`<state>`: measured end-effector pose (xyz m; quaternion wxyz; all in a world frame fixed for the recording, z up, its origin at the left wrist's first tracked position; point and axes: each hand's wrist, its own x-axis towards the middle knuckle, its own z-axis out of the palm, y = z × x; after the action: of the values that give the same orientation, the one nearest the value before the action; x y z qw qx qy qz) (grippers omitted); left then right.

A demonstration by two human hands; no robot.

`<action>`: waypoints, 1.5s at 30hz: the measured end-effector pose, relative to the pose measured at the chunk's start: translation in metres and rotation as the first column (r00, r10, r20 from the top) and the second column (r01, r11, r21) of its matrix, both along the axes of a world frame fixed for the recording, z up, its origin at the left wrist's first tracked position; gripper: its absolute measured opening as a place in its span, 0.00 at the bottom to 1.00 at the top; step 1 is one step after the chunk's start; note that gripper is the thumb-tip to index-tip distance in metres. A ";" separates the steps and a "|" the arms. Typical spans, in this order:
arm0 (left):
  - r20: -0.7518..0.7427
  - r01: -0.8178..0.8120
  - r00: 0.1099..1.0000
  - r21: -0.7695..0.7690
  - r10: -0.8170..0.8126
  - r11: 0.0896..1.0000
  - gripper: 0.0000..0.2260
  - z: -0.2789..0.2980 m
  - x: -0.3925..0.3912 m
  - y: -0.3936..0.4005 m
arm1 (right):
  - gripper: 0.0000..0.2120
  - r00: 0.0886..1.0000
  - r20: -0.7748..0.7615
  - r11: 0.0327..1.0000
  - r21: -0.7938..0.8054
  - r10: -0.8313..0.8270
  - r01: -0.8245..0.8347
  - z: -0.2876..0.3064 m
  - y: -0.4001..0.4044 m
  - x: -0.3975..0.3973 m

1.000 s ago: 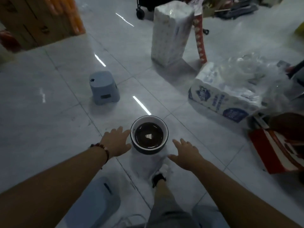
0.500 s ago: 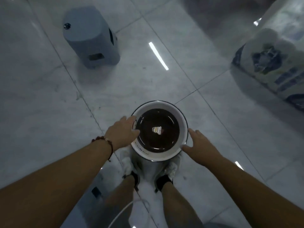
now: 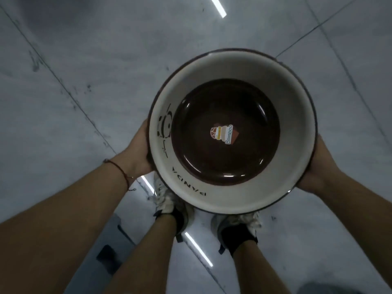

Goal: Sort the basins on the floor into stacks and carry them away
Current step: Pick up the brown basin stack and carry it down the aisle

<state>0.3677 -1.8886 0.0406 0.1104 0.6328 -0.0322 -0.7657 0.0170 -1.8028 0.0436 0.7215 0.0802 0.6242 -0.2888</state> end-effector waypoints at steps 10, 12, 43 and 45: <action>0.145 0.160 0.979 -0.113 -0.143 0.981 0.29 0.080 -0.017 -0.035 | 0.36 0.994 0.055 0.992 0.085 -0.098 0.093 0.054 -0.023 -0.003; 0.226 0.191 0.960 -0.096 -0.166 0.977 0.27 0.099 -0.019 -0.046 | 0.34 0.998 -0.007 0.992 0.111 -0.063 0.063 0.076 -0.033 -0.003; 0.051 0.792 0.234 -0.589 -0.971 0.160 0.28 0.818 -0.267 0.190 | 0.37 0.066 -0.214 0.119 -0.245 -0.975 0.962 0.836 0.442 0.112; 0.065 0.791 0.117 -0.609 -0.991 0.054 0.26 0.835 -0.279 0.258 | 0.38 -0.061 -0.188 -0.010 -0.262 -0.980 0.965 0.845 0.501 0.144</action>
<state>0.0887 -1.6310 0.8751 -0.2384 0.2477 -0.6043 -0.7188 0.1608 -1.3018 0.8891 0.1900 0.4346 0.4805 -0.7377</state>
